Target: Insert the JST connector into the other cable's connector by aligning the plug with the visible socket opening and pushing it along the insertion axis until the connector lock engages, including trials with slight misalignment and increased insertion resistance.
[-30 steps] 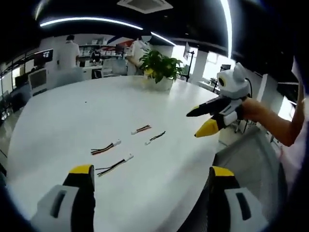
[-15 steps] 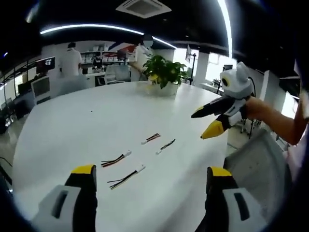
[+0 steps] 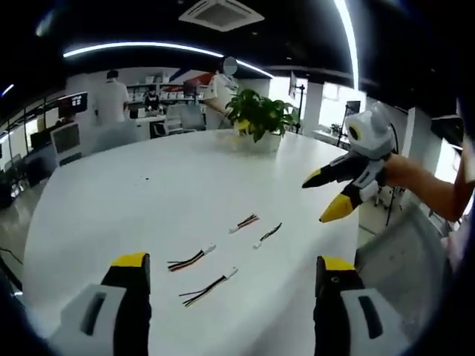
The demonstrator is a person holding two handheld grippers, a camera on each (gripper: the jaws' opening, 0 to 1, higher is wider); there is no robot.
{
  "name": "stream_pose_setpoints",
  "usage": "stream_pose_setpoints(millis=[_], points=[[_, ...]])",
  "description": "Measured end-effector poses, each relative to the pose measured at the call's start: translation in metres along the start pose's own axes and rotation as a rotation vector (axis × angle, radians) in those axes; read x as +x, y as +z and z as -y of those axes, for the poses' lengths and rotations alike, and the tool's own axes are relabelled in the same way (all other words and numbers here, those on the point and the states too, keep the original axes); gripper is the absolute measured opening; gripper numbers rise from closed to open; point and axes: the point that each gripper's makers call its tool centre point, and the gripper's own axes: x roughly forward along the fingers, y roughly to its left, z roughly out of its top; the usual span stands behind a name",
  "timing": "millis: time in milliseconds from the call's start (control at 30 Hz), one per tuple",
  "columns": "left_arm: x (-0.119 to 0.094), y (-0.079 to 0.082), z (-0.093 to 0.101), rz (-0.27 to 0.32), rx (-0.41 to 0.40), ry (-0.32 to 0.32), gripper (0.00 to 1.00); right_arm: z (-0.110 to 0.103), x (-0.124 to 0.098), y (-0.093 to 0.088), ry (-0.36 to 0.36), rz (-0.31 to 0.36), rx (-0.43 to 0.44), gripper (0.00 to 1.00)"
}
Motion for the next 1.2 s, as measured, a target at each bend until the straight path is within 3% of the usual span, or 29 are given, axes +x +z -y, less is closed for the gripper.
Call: stream_pose_setpoints(millis=[267, 433, 800, 1200], points=[[0.006, -0.005, -0.005, -0.036, 0.039, 0.008, 0.90, 0.002, 0.003, 0.001, 0.009, -0.006, -0.007, 0.64], [0.010, -0.009, -0.006, -0.055, 0.012, -0.015, 0.91, 0.004, 0.007, 0.001, 0.013, -0.012, -0.012, 0.63], [0.019, -0.022, -0.011, -0.112, 0.033, -0.010, 0.91, 0.007, 0.016, -0.004, 0.024, -0.023, 0.000, 0.61], [0.028, -0.017, -0.021, -0.102, 0.025, 0.005, 0.90, 0.016, 0.024, 0.006, 0.026, 0.014, -0.014, 0.59]])
